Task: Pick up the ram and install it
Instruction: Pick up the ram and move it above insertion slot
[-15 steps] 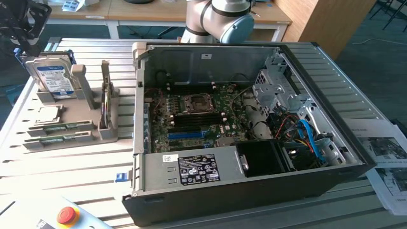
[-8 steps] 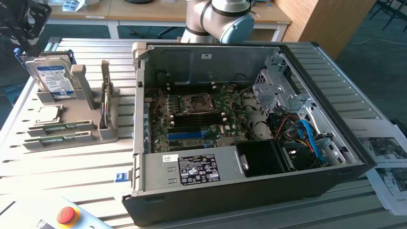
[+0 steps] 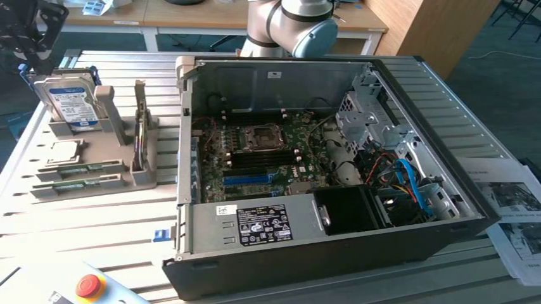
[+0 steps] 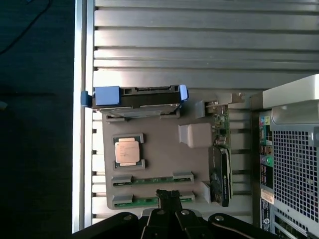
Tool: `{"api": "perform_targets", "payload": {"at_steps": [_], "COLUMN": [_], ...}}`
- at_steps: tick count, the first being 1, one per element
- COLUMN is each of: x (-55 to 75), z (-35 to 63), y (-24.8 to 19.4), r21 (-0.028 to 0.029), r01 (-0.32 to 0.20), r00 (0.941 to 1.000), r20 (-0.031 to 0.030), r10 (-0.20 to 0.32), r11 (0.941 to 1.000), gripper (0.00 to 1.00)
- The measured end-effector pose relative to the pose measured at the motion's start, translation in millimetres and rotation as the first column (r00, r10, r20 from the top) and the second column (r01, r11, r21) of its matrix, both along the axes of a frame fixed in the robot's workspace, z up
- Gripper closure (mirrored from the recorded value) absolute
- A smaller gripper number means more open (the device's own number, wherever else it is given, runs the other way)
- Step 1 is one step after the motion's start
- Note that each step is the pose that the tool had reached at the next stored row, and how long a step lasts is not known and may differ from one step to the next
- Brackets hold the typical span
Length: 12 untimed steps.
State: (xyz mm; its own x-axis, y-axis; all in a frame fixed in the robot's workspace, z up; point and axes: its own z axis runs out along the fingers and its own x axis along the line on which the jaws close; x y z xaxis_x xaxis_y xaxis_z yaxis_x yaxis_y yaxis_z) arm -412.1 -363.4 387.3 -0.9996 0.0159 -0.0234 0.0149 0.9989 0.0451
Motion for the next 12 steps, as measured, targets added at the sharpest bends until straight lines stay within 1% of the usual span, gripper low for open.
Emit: {"api": "perform_targets", "payload": {"at_steps": [3,6,9,12], "x": [0.0,0.0,0.0,0.0], "z": [0.1,0.0,0.0,0.0], "y": [0.0,0.0,0.0,0.0], "r21": [-0.0001,0.0000,0.0000,0.0000], "r01": [-0.047,-0.094,-0.147,-0.200], "r00": [0.9989,0.9956,0.9892,0.9798], "r20": [-0.0002,-0.0001,0.0000,0.0000], "r10": [0.047,0.094,0.147,0.200], "r11": [0.9989,0.9956,0.9892,0.9798], "gripper": [0.90,0.90,0.90,0.90]}}
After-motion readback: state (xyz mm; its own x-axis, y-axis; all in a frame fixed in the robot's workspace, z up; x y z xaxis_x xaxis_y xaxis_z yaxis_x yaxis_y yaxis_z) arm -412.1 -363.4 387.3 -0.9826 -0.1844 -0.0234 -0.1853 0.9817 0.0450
